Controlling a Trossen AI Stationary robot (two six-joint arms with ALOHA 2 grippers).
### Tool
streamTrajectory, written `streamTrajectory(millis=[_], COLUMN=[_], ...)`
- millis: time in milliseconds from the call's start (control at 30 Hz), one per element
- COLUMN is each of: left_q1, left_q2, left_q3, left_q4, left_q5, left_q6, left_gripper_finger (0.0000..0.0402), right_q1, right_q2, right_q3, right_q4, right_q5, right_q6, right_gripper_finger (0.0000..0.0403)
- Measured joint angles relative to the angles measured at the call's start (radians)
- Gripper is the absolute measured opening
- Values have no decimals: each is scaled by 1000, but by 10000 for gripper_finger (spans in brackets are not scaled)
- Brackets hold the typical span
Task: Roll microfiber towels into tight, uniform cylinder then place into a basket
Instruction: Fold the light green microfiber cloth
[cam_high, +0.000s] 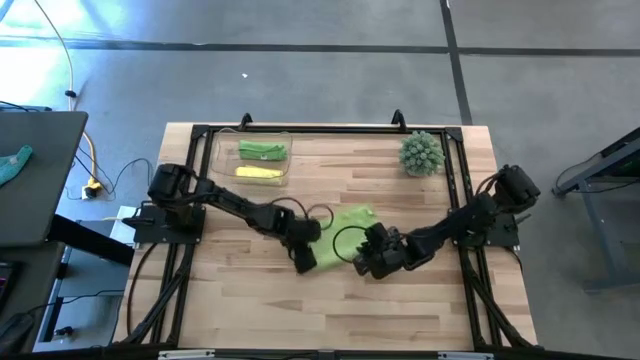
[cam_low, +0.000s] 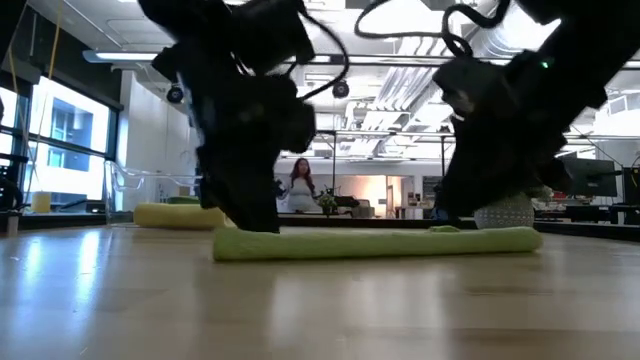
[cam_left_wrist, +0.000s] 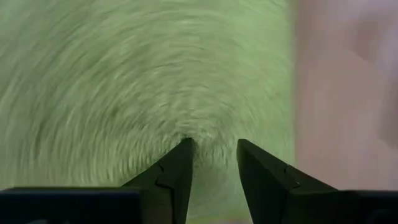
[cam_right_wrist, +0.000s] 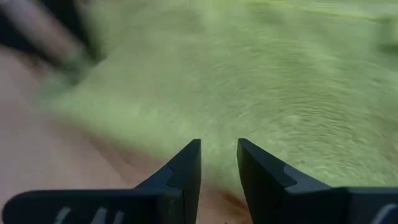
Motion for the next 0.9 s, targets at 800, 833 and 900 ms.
streamTrajectory(millis=[800,833,900], left_q1=[-56,-57,-60], left_q2=[-3,1,12], left_q3=[32,32,35], left_q4=[-131,-133,-123], left_q5=[-307,-301,-284], left_q6=[188,173,157], left_gripper_finger=[115,115,115], right_q1=[-222,-232,-245], right_q2=[122,114,107], right_q3=[15,22,48], right_q4=[-38,-40,-39], right_q5=[352,351,346], right_q6=[-528,-557,-594], right_gripper_finger=[94,94,94])
